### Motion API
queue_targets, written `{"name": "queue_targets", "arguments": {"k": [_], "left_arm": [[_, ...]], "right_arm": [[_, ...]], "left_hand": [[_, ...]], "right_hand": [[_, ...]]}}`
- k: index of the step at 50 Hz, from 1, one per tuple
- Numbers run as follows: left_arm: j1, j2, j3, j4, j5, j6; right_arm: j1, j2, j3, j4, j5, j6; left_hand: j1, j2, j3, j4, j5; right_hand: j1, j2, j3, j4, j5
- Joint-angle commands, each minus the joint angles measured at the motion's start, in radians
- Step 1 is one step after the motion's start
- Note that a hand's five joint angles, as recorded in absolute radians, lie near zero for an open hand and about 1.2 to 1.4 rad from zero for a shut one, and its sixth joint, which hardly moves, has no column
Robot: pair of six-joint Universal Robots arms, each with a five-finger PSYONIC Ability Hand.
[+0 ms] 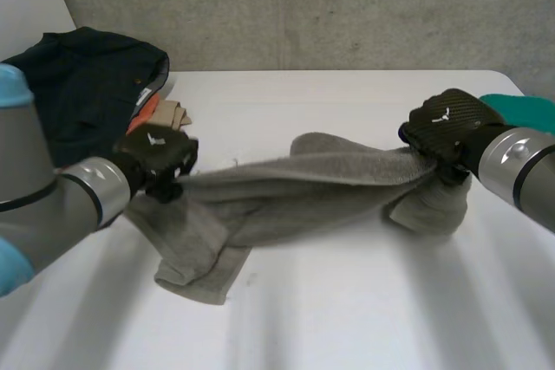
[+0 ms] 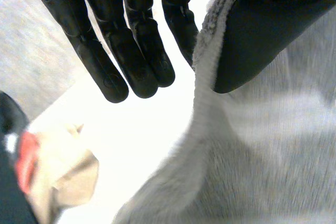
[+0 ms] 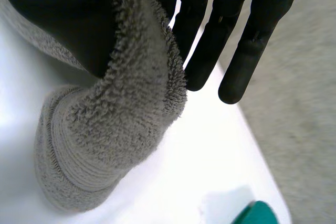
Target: Fold the laundry.
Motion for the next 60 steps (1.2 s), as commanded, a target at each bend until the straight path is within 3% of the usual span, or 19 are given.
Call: {"name": "queue_targets", "arguments": {"k": [1,7,12,16,19,24,28,34,38,42,44,52,60], "left_arm": [[-0.043,-0.154,0.184,-0.013,0.0,0.049],[-0.065,-0.184,0.439,0.097,-0.017,0.032],[-0.065,-0.161,0.646,0.364,-0.086,-0.069],[-0.068,-0.124,0.703,0.513,-0.177,-0.171],[-0.074,-0.112,0.711,0.544,-0.235,-0.219],[-0.07,-0.107,0.644,0.516,-0.255,-0.224],[-0.053,-0.099,0.515,0.504,-0.241,-0.219],[-0.039,-0.105,0.286,0.507,-0.141,-0.192],[-0.028,-0.156,0.13,0.518,-0.054,-0.132],[-0.022,-0.207,0.074,0.516,-0.02,-0.074],[-0.022,-0.213,0.07,0.516,-0.018,-0.058],[-0.01,-0.162,0.05,0.496,-0.026,-0.044],[-0.001,-0.133,0.033,0.476,-0.028,-0.049]], "right_arm": [[0.042,0.192,-0.157,0.096,-0.016,-0.064],[0.067,0.317,-0.375,-0.06,0.018,-0.061],[0.064,0.348,-0.608,-0.389,0.096,0.082],[0.055,0.319,-0.593,-0.653,0.087,0.259],[0.052,0.287,-0.552,-0.809,0.06,0.369],[0.023,0.275,-0.495,-0.758,-0.002,0.406],[0.01,0.281,-0.455,-0.608,-0.081,0.396],[-0.017,0.317,-0.383,-0.317,-0.172,0.318],[-0.017,0.406,-0.293,-0.157,-0.186,0.154],[0.001,0.509,-0.242,-0.158,-0.143,-0.049],[0.009,0.532,-0.233,-0.197,-0.093,-0.081],[0.007,0.454,-0.11,-0.384,0.067,0.184],[0.004,0.365,0.002,-0.462,0.181,0.35]], "left_hand": [[0.243,0.2,0.205,0.196,0.235],[0.243,0.2,0.205,0.196,0.235],[0.243,0.2,0.205,0.196,0.235],[0.243,0.2,0.205,0.196,0.235],[0.243,0.2,0.205,0.196,0.235],[0.243,0.2,0.205,0.196,0.235],[0.243,0.2,0.205,0.196,0.235],[0.243,0.2,0.205,0.196,0.235],[0.243,0.2,0.205,0.196,0.235],[0.243,0.2,0.205,0.196,0.235],[0.243,0.2,0.205,0.196,0.235],[0.243,0.2,0.205,0.196,0.235],[0.243,0.2,0.205,0.196,0.235]], "right_hand": [[0.259,0.22,0.212,0.203,0.216],[0.259,0.22,0.212,0.203,0.216],[0.259,0.22,0.212,0.203,0.216],[0.259,0.22,0.212,0.203,0.216],[0.259,0.22,0.212,0.203,0.216],[0.259,0.22,0.212,0.203,0.216],[0.259,0.22,0.212,0.203,0.216],[0.259,0.22,0.212,0.203,0.216],[0.259,0.22,0.212,0.203,0.216],[0.259,0.22,0.212,0.203,0.216],[0.002,-0.037,-0.046,-0.055,-0.042],[-0.592,-0.631,-0.639,-0.649,-0.635],[-0.733,-0.772,-0.781,-0.79,-0.777]]}}
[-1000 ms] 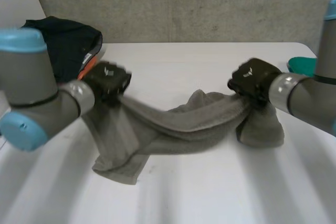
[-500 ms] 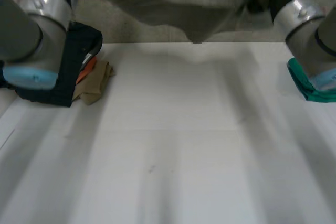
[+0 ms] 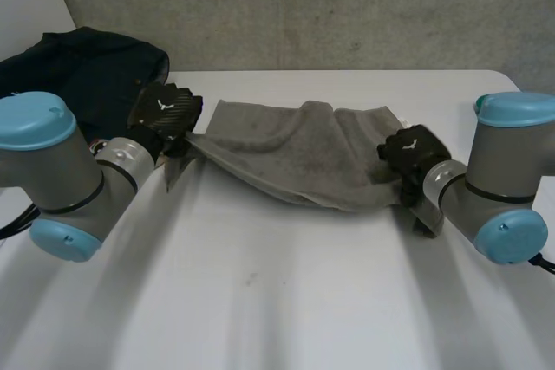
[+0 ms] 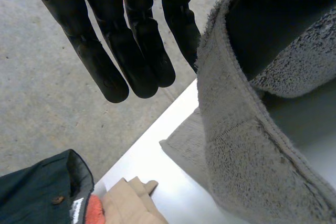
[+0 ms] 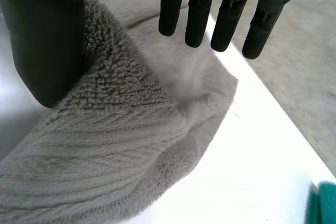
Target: Fold the laundry.
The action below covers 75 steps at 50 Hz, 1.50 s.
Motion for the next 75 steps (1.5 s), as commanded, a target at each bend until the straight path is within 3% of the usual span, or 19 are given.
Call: {"name": "queue_targets", "arguments": {"k": [1,12,23,37,45,53,75], "left_arm": [[0.007,0.028,-0.016,-0.023,-0.003,-0.006],[0.023,0.054,-0.03,-0.089,-0.003,-0.008],[0.026,0.071,-0.031,-0.164,-0.005,-0.008],[0.02,0.104,-0.04,-0.237,-0.005,-0.008],[0.029,0.104,-0.034,-0.237,-0.005,-0.011],[0.032,0.104,-0.033,-0.238,-0.005,-0.011],[0.037,0.109,-0.023,-0.243,-0.005,-0.011]], "right_arm": [[-0.009,-0.079,0.095,-0.065,0.102,0.147],[-0.079,-0.107,0.135,-0.022,0.104,0.159],[-0.134,-0.159,0.159,0.021,-0.057,0.17],[-0.228,-0.308,0.288,0.116,-0.059,0.171],[-0.315,-0.374,0.417,0.114,-0.157,0.202],[-0.328,-0.34,0.509,0.01,-0.272,0.196],[-0.245,-0.164,0.432,-0.151,-0.229,0.15]], "left_hand": [[0.243,0.198,0.204,0.196,0.235],[0.243,0.198,0.204,0.196,0.235],[0.243,0.198,0.204,0.196,0.235],[0.243,0.198,0.204,0.196,0.235],[0.243,0.198,0.204,0.196,0.235],[0.243,0.198,0.204,0.196,0.235],[0.243,0.198,0.204,0.196,0.235]], "right_hand": [[-0.038,-0.036,-0.042,-0.028,-0.008],[-0.047,-0.045,-0.051,-0.037,-0.017],[-0.082,-0.08,-0.086,-0.072,-0.052],[-0.118,-0.115,-0.121,-0.108,-0.088],[-0.027,-0.024,-0.03,-0.017,0.003],[0.006,0.008,0.002,0.016,0.036],[0.237,0.24,0.234,0.248,0.267]]}}
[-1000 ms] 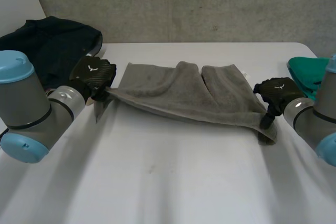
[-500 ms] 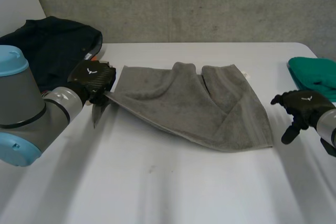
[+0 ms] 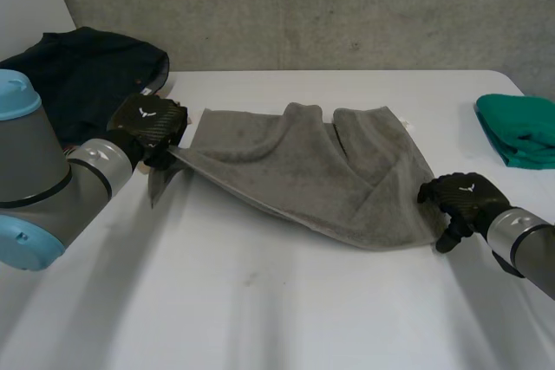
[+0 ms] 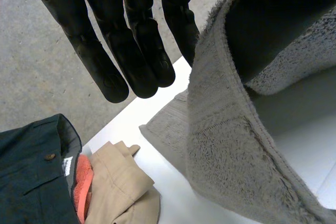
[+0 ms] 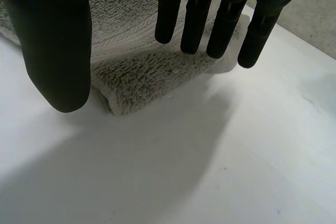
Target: Fold the laundry.
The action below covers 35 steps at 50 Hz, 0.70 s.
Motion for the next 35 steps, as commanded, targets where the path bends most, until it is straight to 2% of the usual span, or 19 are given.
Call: {"name": "queue_targets", "arguments": {"k": [1,4,5,7,12,15,19,20,23,24,28,31,35], "left_arm": [[0.001,-0.002,0.001,-0.001,0.0,0.0],[0.005,-0.002,0.0,-0.003,0.0,0.002],[0.005,-0.002,-0.003,-0.004,-0.002,0.006],[0.005,0.0,-0.006,-0.009,-0.008,0.008],[0.006,0.006,-0.012,-0.05,-0.032,0.02],[0.014,0.035,-0.034,-0.118,-0.052,0.075],[0.02,0.099,-0.094,-0.26,-0.055,0.218],[0.018,0.125,-0.124,-0.334,-0.055,0.288],[0.011,0.162,-0.175,-0.446,-0.055,0.403],[0.006,0.182,-0.205,-0.51,-0.055,0.475],[-0.006,0.207,-0.25,-0.603,-0.051,0.599],[-0.028,0.192,-0.243,-0.574,-0.052,0.614],[-0.052,0.077,-0.168,-0.459,-0.09,0.597]], "right_arm": [[0.03,0.04,-0.035,-0.036,0.018,0.001],[0.036,0.043,-0.043,-0.054,0.032,0.004],[0.041,0.044,-0.047,-0.068,0.04,0.003],[0.044,0.044,-0.055,-0.074,0.046,-0.002],[0.047,0.034,-0.083,-0.061,0.074,-0.025],[0.042,-0.011,-0.087,0.031,0.084,-0.097],[0.002,-0.129,-0.078,0.266,0.087,-0.298],[-0.022,-0.178,-0.068,0.372,0.092,-0.395],[-0.051,-0.239,-0.032,0.542,0.095,-0.552],[-0.07,-0.273,0.0,0.642,0.101,-0.654],[-0.093,-0.327,0.035,0.745,0.081,-0.868],[-0.077,-0.31,0.026,0.713,0.078,-0.864],[-0.044,-0.227,-0.07,0.624,0.098,-0.742]], "left_hand": [[0.243,0.198,0.204,0.196,0.235],[0.243,0.198,0.204,0.196,0.235],[0.243,0.198,0.204,0.196,0.235],[0.243,0.198,0.204,0.196,0.235],[0.243,0.198,0.204,0.196,0.235],[0.243,0.198,0.204,0.196,0.235],[0.243,0.198,0.204,0.196,0.235],[0.243,0.198,0.204,0.196,0.235],[0.243,0.198,0.204,0.196,0.235],[0.243,0.198,0.204,0.196,0.235],[0.243,0.198,0.204,0.196,0.235],[0.243,0.198,0.204,0.196,0.235],[0.243,0.198,0.204,0.196,0.235]], "right_hand": [[0.199,0.198,0.198,0.194,0.193],[0.387,0.386,0.385,0.382,0.381],[0.614,0.613,0.613,0.609,0.608],[0.862,0.861,0.861,0.857,0.856],[0.866,0.865,0.865,0.862,0.86],[0.866,0.865,0.865,0.862,0.86],[0.866,0.865,0.865,0.862,0.86],[0.866,0.865,0.865,0.862,0.86],[0.866,0.865,0.865,0.862,0.86],[0.866,0.865,0.865,0.862,0.86],[0.866,0.865,0.865,0.862,0.86],[0.866,0.865,0.865,0.862,0.86],[0.866,0.865,0.865,0.862,0.86]]}}
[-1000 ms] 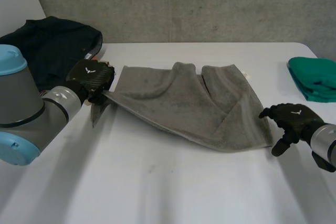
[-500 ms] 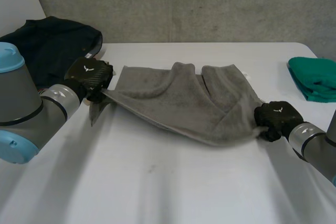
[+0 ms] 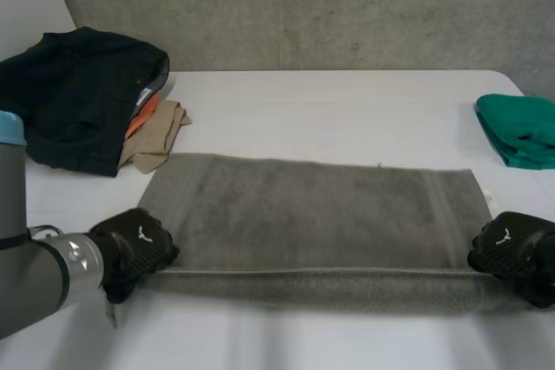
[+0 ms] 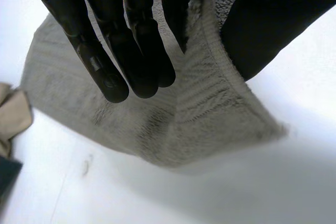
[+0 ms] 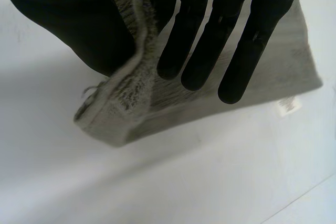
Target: Fold the laundry.
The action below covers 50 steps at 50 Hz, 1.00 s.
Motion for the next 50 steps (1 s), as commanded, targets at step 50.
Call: {"name": "queue_targets", "arguments": {"k": [50], "left_arm": [[-0.036,-0.403,0.497,0.726,0.035,-0.553]], "right_arm": [[0.192,0.48,-0.649,-0.577,0.077,0.784]], "left_hand": [[0.243,0.198,0.204,0.196,0.235]], "right_hand": [[0.271,0.221,0.213,0.202,0.199]]}}
